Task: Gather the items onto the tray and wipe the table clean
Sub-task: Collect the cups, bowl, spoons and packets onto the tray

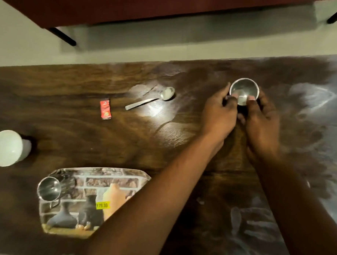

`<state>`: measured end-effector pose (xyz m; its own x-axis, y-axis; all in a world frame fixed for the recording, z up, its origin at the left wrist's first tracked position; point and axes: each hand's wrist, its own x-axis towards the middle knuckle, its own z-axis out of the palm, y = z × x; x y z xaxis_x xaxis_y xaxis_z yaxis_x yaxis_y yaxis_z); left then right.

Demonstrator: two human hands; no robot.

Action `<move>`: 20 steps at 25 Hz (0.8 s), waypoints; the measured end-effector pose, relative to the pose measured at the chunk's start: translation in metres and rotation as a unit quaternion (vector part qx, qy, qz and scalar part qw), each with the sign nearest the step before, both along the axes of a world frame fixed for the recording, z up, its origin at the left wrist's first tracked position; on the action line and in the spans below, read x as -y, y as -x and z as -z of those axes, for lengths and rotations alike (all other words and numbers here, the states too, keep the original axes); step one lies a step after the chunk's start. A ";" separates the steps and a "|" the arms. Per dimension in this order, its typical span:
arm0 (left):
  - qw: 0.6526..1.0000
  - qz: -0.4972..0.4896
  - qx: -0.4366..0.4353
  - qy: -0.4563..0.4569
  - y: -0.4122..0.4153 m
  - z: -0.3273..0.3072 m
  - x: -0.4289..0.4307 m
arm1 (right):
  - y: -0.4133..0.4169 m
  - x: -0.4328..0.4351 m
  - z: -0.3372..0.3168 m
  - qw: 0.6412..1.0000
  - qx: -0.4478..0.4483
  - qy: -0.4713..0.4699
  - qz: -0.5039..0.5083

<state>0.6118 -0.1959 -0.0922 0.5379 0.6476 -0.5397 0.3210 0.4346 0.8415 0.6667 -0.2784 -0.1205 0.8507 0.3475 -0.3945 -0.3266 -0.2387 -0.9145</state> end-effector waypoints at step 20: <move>0.888 -0.442 -0.032 0.125 0.421 0.006 0.004 | 0.391 -0.064 -0.016 0.959 -0.003 0.131 -0.251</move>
